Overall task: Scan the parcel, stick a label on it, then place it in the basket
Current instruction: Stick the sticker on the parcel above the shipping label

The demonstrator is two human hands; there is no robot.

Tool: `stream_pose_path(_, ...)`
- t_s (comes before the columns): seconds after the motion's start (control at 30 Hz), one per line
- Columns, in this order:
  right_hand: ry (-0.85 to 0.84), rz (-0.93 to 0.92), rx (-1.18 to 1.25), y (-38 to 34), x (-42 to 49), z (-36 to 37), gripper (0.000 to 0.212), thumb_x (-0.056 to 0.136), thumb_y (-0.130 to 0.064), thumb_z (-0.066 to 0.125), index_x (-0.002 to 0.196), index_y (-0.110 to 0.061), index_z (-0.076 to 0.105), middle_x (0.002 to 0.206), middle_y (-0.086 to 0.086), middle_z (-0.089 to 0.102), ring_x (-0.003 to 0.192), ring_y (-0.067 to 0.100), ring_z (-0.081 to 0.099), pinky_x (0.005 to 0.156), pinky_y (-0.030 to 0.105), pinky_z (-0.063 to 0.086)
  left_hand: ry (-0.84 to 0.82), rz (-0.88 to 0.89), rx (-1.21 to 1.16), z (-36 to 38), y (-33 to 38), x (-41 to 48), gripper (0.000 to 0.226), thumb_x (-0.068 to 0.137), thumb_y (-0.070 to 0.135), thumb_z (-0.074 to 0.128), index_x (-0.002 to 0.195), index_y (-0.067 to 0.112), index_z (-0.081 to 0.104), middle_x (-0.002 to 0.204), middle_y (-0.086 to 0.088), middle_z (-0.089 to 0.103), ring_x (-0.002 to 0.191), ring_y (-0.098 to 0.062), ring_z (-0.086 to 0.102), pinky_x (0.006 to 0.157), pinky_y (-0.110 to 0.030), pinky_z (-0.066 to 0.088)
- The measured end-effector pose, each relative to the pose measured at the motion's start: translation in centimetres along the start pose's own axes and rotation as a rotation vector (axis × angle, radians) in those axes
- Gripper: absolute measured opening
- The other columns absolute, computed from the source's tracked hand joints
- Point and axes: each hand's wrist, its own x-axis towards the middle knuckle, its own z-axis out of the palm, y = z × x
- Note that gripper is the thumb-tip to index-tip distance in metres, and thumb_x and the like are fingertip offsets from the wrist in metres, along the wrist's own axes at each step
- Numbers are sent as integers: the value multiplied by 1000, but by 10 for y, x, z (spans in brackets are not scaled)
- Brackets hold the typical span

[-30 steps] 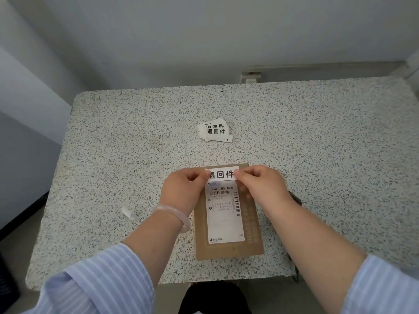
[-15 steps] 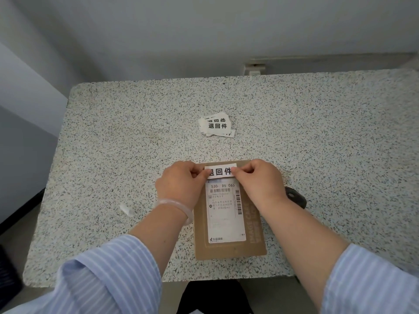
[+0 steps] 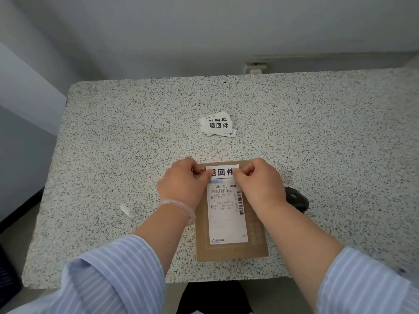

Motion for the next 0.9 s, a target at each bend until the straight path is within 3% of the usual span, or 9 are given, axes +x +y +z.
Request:
stream_pose_path(0.13,-1,101,159,4,3,-2,28,83,-40,70,90,-19,53,80,-8,58,68,7,55,56,28,43,-93,-131,-380,-2,2,-4,25,81,38,69,86,20,52,72,6,54,62,-11,52,55,-27,41)
stream_pose_path(0.27,-11,93,176,3,2,-5,17,89,-34,62,92,-20,52,75,-7,56,63,12,55,52,28,41,-90,-200,-559,-3,3,-4,18,85,27,67,91,17,53,75,5,51,66,-12,49,55,-22,38)
stream_pose_path(0.37,15,-80,91,7,-10,-8,12,91,-32,59,99,-25,54,85,-8,55,72,10,55,58,26,43,-43,-70,-431,-5,-6,-10,17,85,32,64,100,28,56,91,5,53,75,-12,53,62,-22,44)
stream_pose_path(0.47,63,-326,-179,19,-25,-8,38,89,-41,58,125,-31,51,122,-1,47,113,16,45,91,31,44,-17,228,-105,-7,-21,-25,46,84,46,59,128,43,45,132,3,41,116,-16,46,95,-36,46)
stream_pose_path(0.53,-41,-386,-328,24,-33,-7,56,89,-52,52,141,-39,36,151,3,23,138,22,21,113,42,25,-90,328,80,-6,-26,-34,59,83,58,50,138,47,31,149,3,23,133,-20,30,107,-44,37)
stream_pose_path(0.57,-115,-376,-368,26,-35,-6,61,90,-57,48,145,-44,27,159,-1,5,145,23,6,117,43,13,-137,347,158,-3,-29,-36,64,81,63,46,140,49,25,154,5,14,137,-22,25,110,-47,33)
stream_pose_path(0.6,-176,-352,-386,30,-35,-4,64,90,-61,44,147,-47,20,161,-4,-9,147,22,-5,118,42,4,-175,348,210,-1,-32,-38,67,81,66,44,141,51,20,156,6,6,139,-24,21,112,-48,30)
stream_pose_path(0.67,-224,-314,-374,37,-35,-3,66,90,-63,41,147,-50,12,160,-6,-18,147,21,-12,117,42,0,-230,313,201,2,-39,-38,68,81,67,44,140,56,12,158,9,-3,140,-24,19,112,-49,29)
stream_pose_path(0.9,-313,-254,-177,62,-47,-14,76,87,-61,49,145,-57,0,157,-19,-23,148,15,-7,117,49,19,-288,240,-29,2,-58,-57,76,79,67,44,140,60,-1,159,11,1,144,-18,14,111,-50,31)
